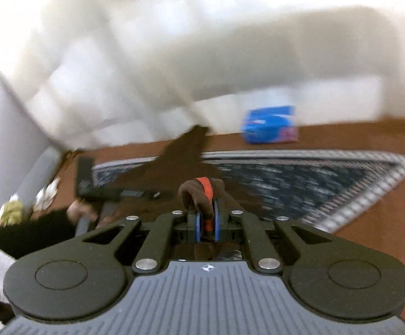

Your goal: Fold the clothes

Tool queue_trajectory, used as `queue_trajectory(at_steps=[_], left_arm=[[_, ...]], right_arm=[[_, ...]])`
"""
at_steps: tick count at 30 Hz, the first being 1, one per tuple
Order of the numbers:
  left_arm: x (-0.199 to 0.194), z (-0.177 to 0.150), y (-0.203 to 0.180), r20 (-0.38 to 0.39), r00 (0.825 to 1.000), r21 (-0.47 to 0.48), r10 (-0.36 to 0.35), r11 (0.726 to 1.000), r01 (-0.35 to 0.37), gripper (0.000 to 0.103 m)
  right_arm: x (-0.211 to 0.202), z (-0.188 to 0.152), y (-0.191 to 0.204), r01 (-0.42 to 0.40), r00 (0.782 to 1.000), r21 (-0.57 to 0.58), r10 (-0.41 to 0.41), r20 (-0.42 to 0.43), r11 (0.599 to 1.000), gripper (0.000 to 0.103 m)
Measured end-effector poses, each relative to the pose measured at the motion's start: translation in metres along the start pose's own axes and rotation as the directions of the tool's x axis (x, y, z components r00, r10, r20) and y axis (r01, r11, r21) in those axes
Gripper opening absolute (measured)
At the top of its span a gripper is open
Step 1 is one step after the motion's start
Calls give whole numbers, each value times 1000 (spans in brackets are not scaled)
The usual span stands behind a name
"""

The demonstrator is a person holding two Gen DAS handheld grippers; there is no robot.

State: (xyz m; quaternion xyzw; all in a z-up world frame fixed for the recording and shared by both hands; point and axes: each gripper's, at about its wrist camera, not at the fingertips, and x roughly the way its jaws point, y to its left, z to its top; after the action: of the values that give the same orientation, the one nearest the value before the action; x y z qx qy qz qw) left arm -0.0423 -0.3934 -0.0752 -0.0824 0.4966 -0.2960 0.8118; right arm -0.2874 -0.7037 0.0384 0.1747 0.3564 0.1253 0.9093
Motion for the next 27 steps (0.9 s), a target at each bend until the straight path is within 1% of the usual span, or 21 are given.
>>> queue_trajectory(at_steps=[3, 6, 8, 10, 13, 15, 19, 22, 24, 26, 27], left_arm=[[-1, 20, 3, -44, 997, 26, -57, 998, 58, 76], [6, 34, 0, -106, 987, 36, -117, 992, 121, 78], [12, 37, -6, -146, 981, 87, -124, 987, 138, 78], [18, 37, -11, -186, 975, 143, -123, 978, 150, 79], [26, 30, -13, -240, 964, 187, -118, 968, 165, 80], [33, 23, -14, -262, 960, 211, -96, 965, 154, 80], [49, 16, -14, -266, 964, 280, -7, 956, 84, 80], [63, 16, -10, -271, 963, 250, 4, 966, 66, 80], [70, 17, -9, -257, 966, 234, -4, 970, 66, 70], [72, 18, -12, -234, 972, 241, -6, 968, 64, 0], [69, 19, -13, -216, 976, 243, -10, 968, 64, 0]], right_arm=[[15, 1, 43, -34, 999, -35, 33, -14, 999, 11], [24, -3, 83, -75, 997, -53, 74, -31, 996, 11], [28, -11, 108, -97, 994, -62, 94, -52, 993, 11], [30, -21, 129, -103, 993, -66, 98, -73, 992, 11], [32, -37, 155, -100, 991, -65, 93, -98, 993, 11], [32, -46, 163, -97, 991, -47, 92, -102, 994, 11], [29, -58, 171, -96, 990, -26, 93, -102, 995, 11], [24, -63, 170, -108, 989, -16, 106, -100, 994, 11], [22, -67, 170, -106, 989, -19, 104, -110, 994, 11], [22, -73, 170, -101, 987, -31, 96, -131, 994, 11], [21, -76, 170, -98, 986, -37, 92, -141, 994, 11]])
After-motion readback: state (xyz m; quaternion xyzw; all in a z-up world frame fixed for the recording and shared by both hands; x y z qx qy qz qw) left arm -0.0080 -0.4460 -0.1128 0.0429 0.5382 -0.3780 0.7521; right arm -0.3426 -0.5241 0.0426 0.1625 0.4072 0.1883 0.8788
